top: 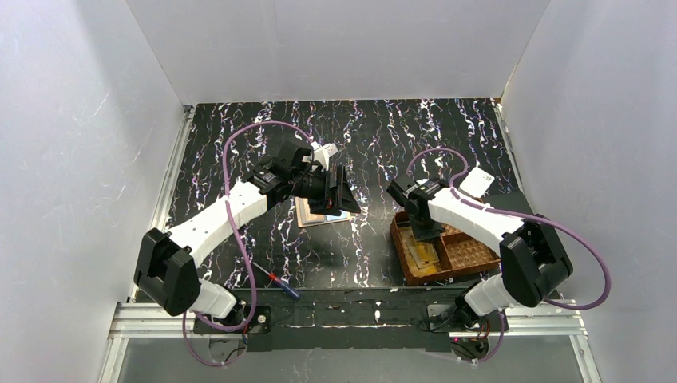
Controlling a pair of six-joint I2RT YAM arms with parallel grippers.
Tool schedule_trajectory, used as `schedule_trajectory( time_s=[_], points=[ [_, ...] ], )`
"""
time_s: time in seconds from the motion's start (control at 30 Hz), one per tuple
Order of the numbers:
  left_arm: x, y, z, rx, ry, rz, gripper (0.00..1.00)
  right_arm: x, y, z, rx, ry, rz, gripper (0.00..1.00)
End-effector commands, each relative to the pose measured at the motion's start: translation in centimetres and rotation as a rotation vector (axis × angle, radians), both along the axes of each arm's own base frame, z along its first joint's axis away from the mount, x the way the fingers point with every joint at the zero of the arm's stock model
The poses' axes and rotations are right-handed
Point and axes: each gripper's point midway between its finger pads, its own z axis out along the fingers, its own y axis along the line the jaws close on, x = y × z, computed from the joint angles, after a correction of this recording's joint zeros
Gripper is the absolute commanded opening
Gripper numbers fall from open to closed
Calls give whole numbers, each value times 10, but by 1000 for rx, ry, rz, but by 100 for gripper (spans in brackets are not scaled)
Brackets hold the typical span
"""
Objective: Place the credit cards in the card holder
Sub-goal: Pick up the credit card from the storage box, then insert the credit card into the card holder.
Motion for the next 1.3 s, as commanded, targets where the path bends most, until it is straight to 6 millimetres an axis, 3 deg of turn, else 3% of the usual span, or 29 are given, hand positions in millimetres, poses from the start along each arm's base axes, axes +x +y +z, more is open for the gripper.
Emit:
schedule_trajectory(
  time_s=[0.0, 0.07, 0.23, 0.4, 0.5, 0.6, 0.67, 0.77, 0.97, 1.1, 1.27],
  points=[
    [-2, 6, 18, -19, -55, -5, 77, 2, 3, 14, 18, -5, 1, 1],
    [1, 11, 18, -13, -59, 8, 77, 3, 9, 35, 66, -16, 10, 1],
    [13, 26, 12, -6, -42, 55, 78, 19, 38, 110, 262, -114, 85, 1],
    [27, 45, 9, -21, -5, 113, 78, 30, 77, 151, 549, -98, 203, 1],
    [35, 57, 6, -26, 10, 145, 80, 37, 126, 173, 847, -76, 343, 1],
    [42, 64, -3, -26, 58, 165, 80, 48, 181, 180, 1139, -18, 456, 1],
    [46, 65, -11, -25, 89, 169, 80, 58, 209, 173, 1286, 41, 473, 1],
    [53, 64, -29, 6, 129, 164, 78, 84, 229, 147, 1322, 67, 446, 1],
    [69, 69, -69, 135, 181, 130, 67, 117, 244, 82, 1255, 178, 343, 1],
    [81, 84, -92, 269, 176, 106, 57, 126, 250, 59, 1259, 198, 299, 1],
    [88, 91, -106, 284, 197, 99, 50, 125, 256, 45, 1309, 236, 280, 1]
  ],
)
